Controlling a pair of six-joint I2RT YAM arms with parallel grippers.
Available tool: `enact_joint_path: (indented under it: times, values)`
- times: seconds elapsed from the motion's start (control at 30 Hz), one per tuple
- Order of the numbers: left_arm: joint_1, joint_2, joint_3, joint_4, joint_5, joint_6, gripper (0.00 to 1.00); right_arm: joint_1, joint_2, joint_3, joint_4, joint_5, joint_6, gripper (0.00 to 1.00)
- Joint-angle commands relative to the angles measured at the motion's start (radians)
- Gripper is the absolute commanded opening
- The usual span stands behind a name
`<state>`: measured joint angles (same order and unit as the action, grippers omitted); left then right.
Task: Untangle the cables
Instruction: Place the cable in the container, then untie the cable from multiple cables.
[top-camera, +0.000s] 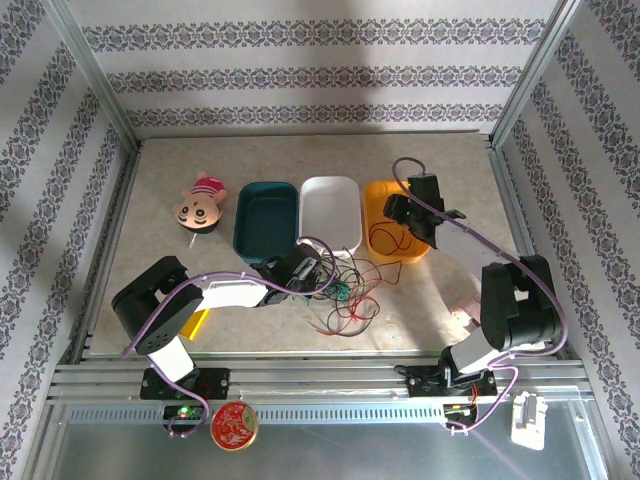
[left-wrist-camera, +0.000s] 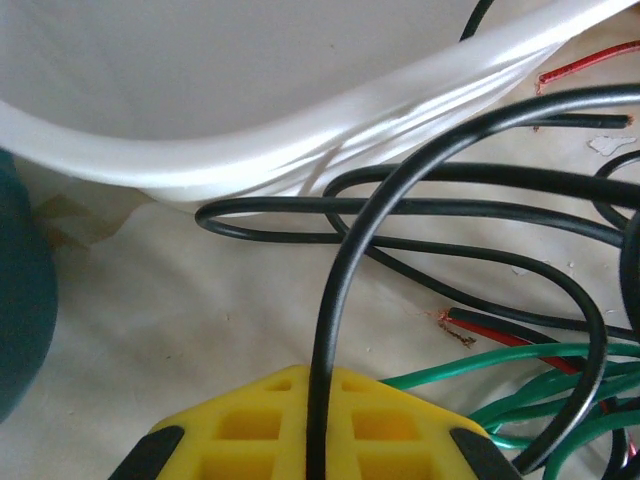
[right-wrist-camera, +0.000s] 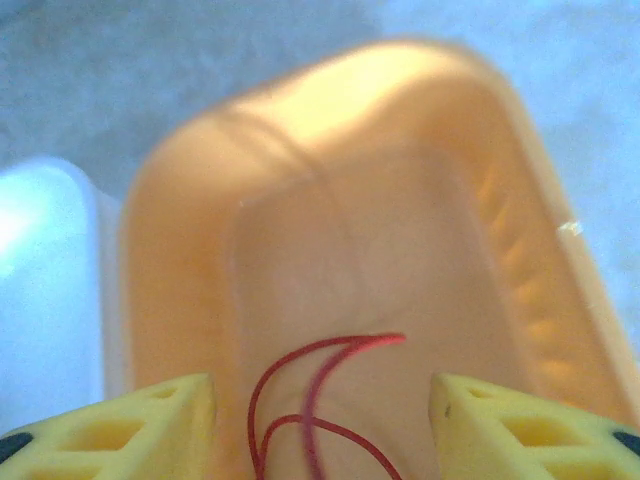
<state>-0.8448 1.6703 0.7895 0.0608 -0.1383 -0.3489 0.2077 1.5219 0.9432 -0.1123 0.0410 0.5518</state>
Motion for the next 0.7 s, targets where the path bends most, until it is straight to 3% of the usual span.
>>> enact_joint_path:
  times: [0.0,0.1,0.27,0.53,0.67]
  values:
    - [-0.017,-0.020,-0.010,-0.009,-0.033,-0.015,0.00,0.010,-0.085,0.022,-0.046,0.088,-0.033,0.60]
    - [-0.017,-0.018,-0.011,-0.005,-0.037,-0.012,0.00,0.013,-0.150,0.006,-0.089,0.132,-0.044,0.60]
    - [-0.017,-0.014,-0.009,-0.001,-0.032,-0.007,0.00,0.042,-0.250,-0.028,-0.187,0.088,-0.050,0.60]
    - [-0.017,-0.007,-0.003,0.002,-0.041,-0.004,0.00,0.292,-0.349,-0.137,-0.411,-0.027,-0.106,0.58]
    - [-0.017,0.001,-0.001,0.007,-0.043,-0.002,0.00,0.325,-0.337,-0.158,-0.465,-0.033,-0.147,0.57]
